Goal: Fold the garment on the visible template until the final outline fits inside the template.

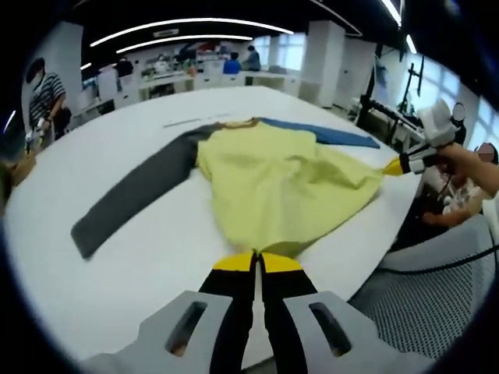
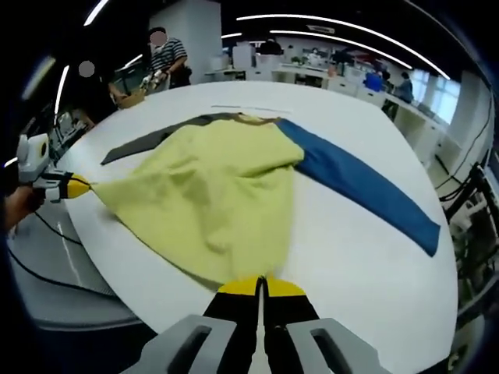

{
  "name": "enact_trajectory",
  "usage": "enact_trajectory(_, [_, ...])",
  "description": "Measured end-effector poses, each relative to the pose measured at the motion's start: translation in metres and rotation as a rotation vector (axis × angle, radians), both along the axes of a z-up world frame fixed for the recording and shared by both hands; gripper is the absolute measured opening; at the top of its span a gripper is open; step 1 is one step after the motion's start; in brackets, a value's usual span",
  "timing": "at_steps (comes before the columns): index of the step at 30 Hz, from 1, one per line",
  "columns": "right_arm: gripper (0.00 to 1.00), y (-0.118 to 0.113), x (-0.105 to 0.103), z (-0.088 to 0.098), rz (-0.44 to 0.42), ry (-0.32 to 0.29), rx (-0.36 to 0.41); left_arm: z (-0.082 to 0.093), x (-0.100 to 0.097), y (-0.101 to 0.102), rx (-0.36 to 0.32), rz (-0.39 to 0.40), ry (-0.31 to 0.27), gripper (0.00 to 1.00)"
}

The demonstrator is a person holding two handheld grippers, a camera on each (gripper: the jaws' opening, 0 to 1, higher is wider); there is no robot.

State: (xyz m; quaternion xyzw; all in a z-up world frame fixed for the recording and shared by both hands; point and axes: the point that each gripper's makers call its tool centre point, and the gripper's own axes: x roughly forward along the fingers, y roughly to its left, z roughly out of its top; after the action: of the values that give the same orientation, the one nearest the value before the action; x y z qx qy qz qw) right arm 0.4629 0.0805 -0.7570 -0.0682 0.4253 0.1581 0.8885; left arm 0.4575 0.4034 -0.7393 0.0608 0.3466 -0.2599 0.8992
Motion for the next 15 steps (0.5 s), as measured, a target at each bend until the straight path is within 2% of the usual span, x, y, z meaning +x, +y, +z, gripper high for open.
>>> enact_trajectory(5, [0.00,-0.004,-0.003,-0.008,-0.009,0.022,0.004,-0.016,-0.005,0.009,0.007,0.034,0.055,0.00])
enact_trajectory(15, [0.00,-0.007,-0.015,-0.020,-0.004,0.079,0.003,-0.028,-0.012,0.015,0.039,0.060,0.109,0.00])
